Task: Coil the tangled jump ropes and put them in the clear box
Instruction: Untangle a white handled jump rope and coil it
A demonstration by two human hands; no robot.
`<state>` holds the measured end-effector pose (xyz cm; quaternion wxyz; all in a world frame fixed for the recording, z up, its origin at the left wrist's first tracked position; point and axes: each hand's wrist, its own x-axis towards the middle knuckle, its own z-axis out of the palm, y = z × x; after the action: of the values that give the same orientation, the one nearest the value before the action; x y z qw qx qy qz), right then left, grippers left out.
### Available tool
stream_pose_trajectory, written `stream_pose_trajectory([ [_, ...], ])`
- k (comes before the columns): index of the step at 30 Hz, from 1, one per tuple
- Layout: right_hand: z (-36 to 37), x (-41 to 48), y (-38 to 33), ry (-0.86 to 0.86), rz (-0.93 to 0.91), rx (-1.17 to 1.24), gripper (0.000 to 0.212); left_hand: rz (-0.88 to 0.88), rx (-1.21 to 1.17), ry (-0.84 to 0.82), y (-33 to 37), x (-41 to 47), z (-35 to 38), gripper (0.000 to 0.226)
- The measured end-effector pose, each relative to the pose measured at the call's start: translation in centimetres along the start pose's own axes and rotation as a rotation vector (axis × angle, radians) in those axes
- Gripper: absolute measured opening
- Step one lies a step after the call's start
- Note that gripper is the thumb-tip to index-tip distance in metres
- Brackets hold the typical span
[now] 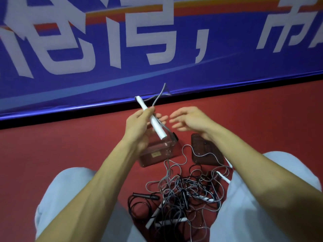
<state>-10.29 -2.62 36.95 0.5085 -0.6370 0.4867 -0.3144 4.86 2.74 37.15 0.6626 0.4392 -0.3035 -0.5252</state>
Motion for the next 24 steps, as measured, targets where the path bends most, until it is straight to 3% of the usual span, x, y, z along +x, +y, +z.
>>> stream_pose_trajectory([
  [2, 0.9, -0.1, 0.6, -0.181, 0.017, -0.187, 0.04, 0.007, -0.079, 0.035, 0.6, 0.4, -0.5, 0.01],
  [6, 2.5, -0.3, 1.6, -0.367, 0.0, -0.199, 0.02, -0.011, -0.226, 0.084, 1.2, 0.9, -1.6, 0.007],
  [8, 3.0, 0.0, 1.9, -0.324, -0.031, -0.168, 0.008, -0.009, -0.278, 0.105, 1.3, 1.0, -2.0, 0.013],
  [14, 3.0, 0.0, 0.9, -0.078, -0.093, 0.019, 0.007, 0.042, -0.121, 0.091, 1.2, 1.1, -2.5, 0.015],
  [17, 2.1, 0.0, 0.1, 0.072, -0.15, 0.132, 0.006, 0.014, 0.102, 0.009, 0.5, 0.9, -2.5, 0.015],
  [21, 0.8, -0.1, -0.6, 0.211, -0.187, 0.309, 0.007, 0.105, 0.647, -0.162, -0.9, 0.2, -2.0, 0.014],
  [24, 0.1, -0.3, -1.2, 0.273, -0.19, 0.406, 0.009, 0.041, 0.715, -0.339, -1.8, -0.9, -1.1, 0.016],
])
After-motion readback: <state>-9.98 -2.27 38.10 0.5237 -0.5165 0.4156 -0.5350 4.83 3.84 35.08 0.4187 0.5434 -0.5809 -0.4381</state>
